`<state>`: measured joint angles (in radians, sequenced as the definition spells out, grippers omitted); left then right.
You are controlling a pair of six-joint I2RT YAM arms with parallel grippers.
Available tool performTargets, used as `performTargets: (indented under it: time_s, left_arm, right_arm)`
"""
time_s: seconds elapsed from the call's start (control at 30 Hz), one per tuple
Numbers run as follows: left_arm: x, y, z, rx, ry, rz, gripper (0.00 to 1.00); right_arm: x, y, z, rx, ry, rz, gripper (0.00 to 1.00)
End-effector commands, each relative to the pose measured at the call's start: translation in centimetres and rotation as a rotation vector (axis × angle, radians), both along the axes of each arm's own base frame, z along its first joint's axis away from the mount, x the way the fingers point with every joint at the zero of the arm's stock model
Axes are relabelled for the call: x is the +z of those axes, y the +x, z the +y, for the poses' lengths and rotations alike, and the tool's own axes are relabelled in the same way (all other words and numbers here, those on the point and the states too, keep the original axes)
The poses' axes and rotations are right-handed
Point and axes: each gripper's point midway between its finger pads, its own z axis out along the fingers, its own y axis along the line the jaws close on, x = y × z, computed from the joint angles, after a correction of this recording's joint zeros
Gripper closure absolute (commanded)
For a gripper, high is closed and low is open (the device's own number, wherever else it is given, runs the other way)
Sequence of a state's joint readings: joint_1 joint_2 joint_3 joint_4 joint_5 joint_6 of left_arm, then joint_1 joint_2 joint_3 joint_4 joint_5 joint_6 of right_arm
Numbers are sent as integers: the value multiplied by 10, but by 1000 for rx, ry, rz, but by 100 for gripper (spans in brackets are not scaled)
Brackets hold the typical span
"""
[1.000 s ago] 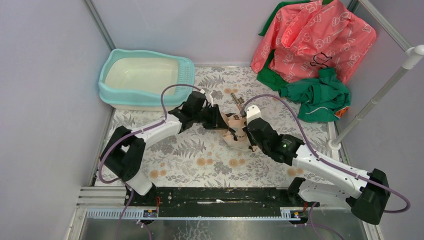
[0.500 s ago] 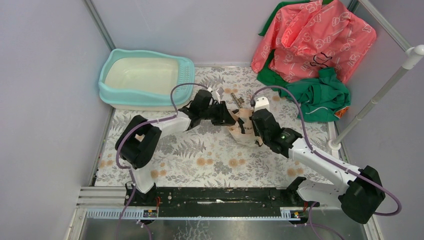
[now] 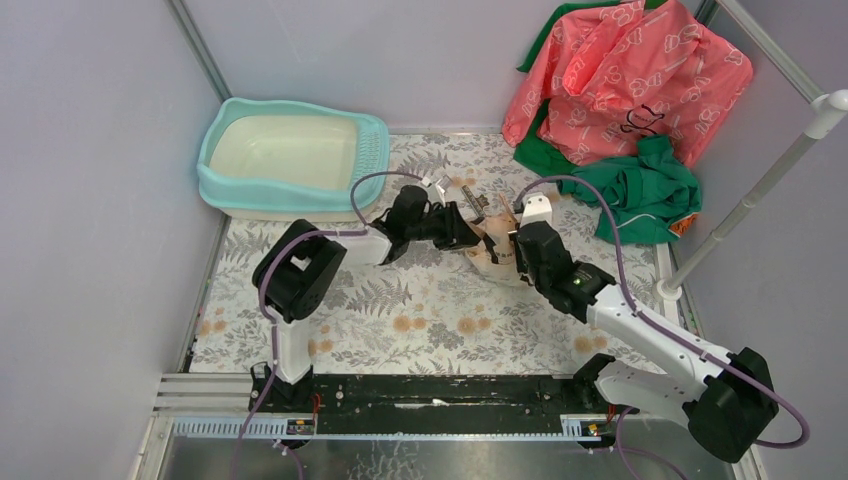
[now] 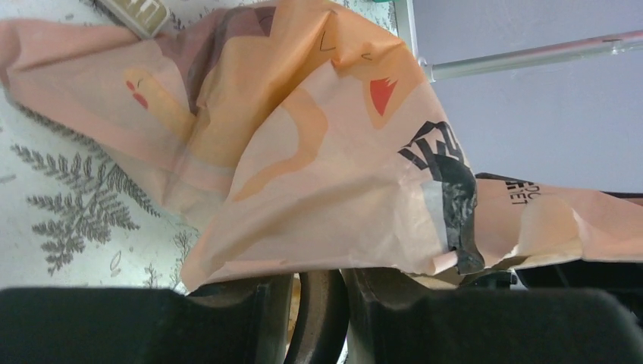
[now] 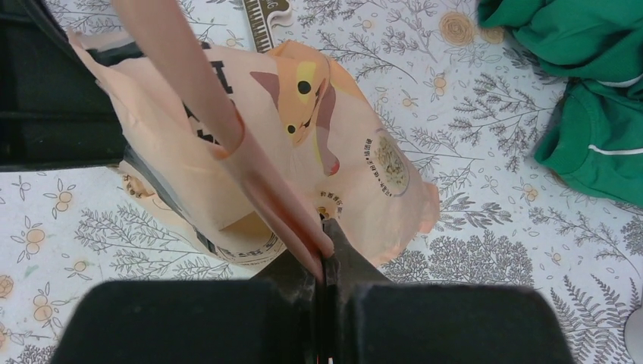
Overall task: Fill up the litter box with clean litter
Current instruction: 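Scoop the cat litter from the cat litter bag.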
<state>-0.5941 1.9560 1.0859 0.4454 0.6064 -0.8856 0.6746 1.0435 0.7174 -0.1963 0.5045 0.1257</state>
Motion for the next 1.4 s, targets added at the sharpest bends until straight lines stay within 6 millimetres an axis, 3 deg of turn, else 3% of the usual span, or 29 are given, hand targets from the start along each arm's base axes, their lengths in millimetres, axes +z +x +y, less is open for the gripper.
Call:
performTargets:
  time_s: [0.0,0.33,0.7,1.1,1.23,1.37]
  left_arm:
    - [-37,-21,28,54,33,146,99]
    - [-20,-37,66,109,-19,213,99]
    - [2,-45,116,253,-7,175,99]
    - [33,-53,132,295,33,107,98]
    - [48,-59,137,312,21,84,98]
    - [62,-60,140,322,26,60,98]
  right_arm:
    - [14,3,0,-35,72,-60,100]
    - [8,-2,-6,-49,72,-57,100]
    - [8,-13,-6,-17,107,-53,100]
    - [8,-30,17,86,171,65,100]
    - [9,-36,19,105,140,79,100]
    - [6,-49,35,175,82,104,98]
